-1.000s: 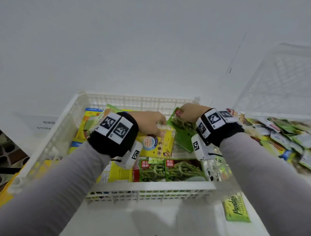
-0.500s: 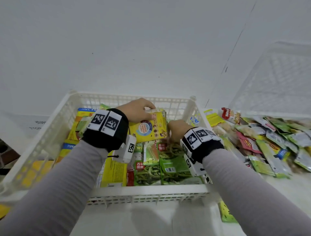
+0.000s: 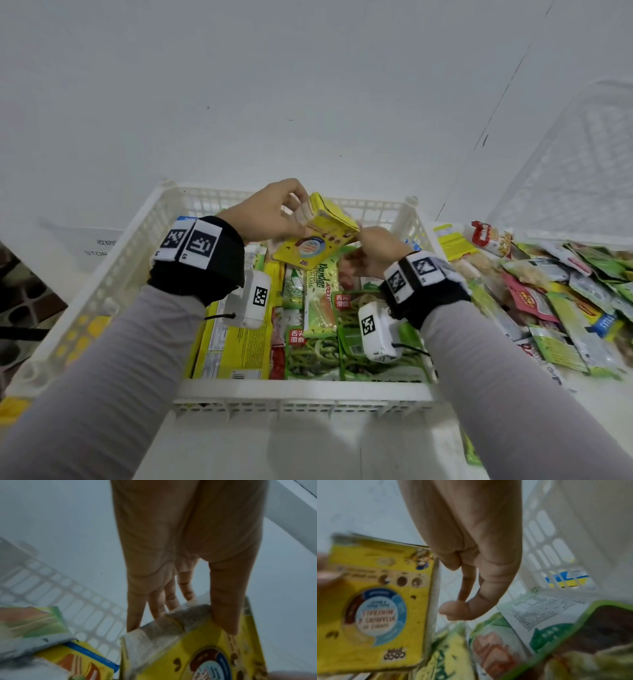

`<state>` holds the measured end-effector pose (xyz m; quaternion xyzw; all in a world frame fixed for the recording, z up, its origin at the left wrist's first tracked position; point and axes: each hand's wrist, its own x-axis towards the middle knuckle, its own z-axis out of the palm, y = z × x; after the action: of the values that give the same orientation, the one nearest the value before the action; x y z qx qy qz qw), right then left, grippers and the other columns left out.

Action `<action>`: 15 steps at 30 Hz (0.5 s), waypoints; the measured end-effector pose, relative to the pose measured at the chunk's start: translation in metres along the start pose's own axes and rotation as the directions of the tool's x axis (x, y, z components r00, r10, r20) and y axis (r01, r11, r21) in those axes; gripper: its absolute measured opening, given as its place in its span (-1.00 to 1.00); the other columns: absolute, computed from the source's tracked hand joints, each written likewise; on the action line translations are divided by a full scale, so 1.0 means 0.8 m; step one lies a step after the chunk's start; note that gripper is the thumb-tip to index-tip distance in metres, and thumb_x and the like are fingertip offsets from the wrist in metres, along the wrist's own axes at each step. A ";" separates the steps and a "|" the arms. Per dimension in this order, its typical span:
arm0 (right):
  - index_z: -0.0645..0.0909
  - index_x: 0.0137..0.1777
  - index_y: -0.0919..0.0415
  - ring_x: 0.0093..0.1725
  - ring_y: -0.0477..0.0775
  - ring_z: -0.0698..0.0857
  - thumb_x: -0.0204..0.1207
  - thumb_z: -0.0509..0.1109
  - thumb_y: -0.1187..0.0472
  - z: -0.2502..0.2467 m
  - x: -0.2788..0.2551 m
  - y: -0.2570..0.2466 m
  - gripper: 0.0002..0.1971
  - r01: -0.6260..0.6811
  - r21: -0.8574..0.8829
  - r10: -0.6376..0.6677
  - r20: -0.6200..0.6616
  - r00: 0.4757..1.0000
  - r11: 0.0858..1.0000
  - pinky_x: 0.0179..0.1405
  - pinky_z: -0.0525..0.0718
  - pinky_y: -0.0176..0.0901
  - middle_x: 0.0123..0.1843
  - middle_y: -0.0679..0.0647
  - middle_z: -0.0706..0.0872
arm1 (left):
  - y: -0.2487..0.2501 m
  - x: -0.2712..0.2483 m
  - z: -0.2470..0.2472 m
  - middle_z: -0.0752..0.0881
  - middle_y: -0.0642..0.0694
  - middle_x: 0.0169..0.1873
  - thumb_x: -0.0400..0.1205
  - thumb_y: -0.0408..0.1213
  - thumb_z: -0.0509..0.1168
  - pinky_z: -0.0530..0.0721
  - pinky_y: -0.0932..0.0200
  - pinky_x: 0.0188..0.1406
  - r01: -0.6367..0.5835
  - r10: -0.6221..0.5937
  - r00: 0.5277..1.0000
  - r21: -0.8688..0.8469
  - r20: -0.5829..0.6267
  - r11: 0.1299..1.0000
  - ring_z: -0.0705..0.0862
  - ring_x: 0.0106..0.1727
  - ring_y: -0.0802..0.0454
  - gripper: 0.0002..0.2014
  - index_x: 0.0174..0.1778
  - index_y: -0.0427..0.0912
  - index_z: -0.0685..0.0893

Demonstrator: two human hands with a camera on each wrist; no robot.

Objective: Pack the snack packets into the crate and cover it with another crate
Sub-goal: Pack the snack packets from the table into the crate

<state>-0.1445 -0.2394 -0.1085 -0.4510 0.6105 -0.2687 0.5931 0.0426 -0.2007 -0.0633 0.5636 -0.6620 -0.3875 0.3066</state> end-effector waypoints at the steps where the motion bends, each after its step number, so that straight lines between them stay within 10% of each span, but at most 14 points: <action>1: 0.53 0.00 0.37 -0.40 0.19 0.61 0.70 0.03 -0.11 -0.006 0.000 -0.003 -0.51 -0.061 0.087 0.060 0.012 0.998 0.994 -0.44 0.69 -0.06 -0.23 0.34 0.61 | 0.001 -0.003 0.000 0.53 -0.12 -0.03 0.44 -0.50 0.48 0.59 0.19 -0.29 -0.034 0.035 0.999 -0.032 0.019 0.999 0.59 -0.27 0.03 -0.65 -0.07 -0.06 0.49; 5: 0.52 0.31 0.27 -0.13 0.29 0.73 0.53 -0.01 -0.40 -0.019 -0.003 -0.005 -0.25 -0.216 0.192 0.145 0.327 0.934 0.957 -0.34 0.80 0.15 -0.03 0.36 0.68 | 0.002 -0.008 0.004 0.62 -0.21 -0.04 0.32 -0.67 0.48 0.62 0.17 -0.04 -0.167 0.169 0.985 -0.063 0.039 0.984 0.61 0.01 -0.07 -0.59 -0.19 -0.12 0.51; 9: 0.53 0.29 0.28 -0.11 0.15 0.77 0.61 0.28 0.04 -0.025 -0.010 -0.009 -0.63 -0.173 0.247 0.070 0.378 0.923 0.953 -0.19 0.79 0.01 0.06 0.25 0.71 | -0.006 -0.003 0.016 0.54 -0.18 0.05 0.27 -0.68 0.47 0.56 0.19 -0.09 -0.204 0.203 0.979 0.034 0.028 0.978 0.53 0.07 0.04 -0.50 0.02 -0.13 0.56; 15: 0.58 0.05 0.34 -0.29 0.17 0.82 0.57 0.31 0.34 -0.047 -0.011 -0.020 -0.89 -0.153 0.325 0.048 0.308 0.950 0.933 -0.35 0.81 0.03 -0.20 0.25 0.81 | -0.026 0.014 0.060 0.52 -0.22 0.15 0.39 -0.31 0.56 0.54 0.09 -0.06 0.071 -0.051 0.996 0.309 -0.074 0.948 0.56 0.18 -0.15 -0.28 0.31 -0.29 0.25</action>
<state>-0.1778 -0.2468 -0.0850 -0.3429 0.4812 -0.2701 0.7602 0.0112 -0.2047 -0.1062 0.6373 -0.6868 -0.2691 0.2230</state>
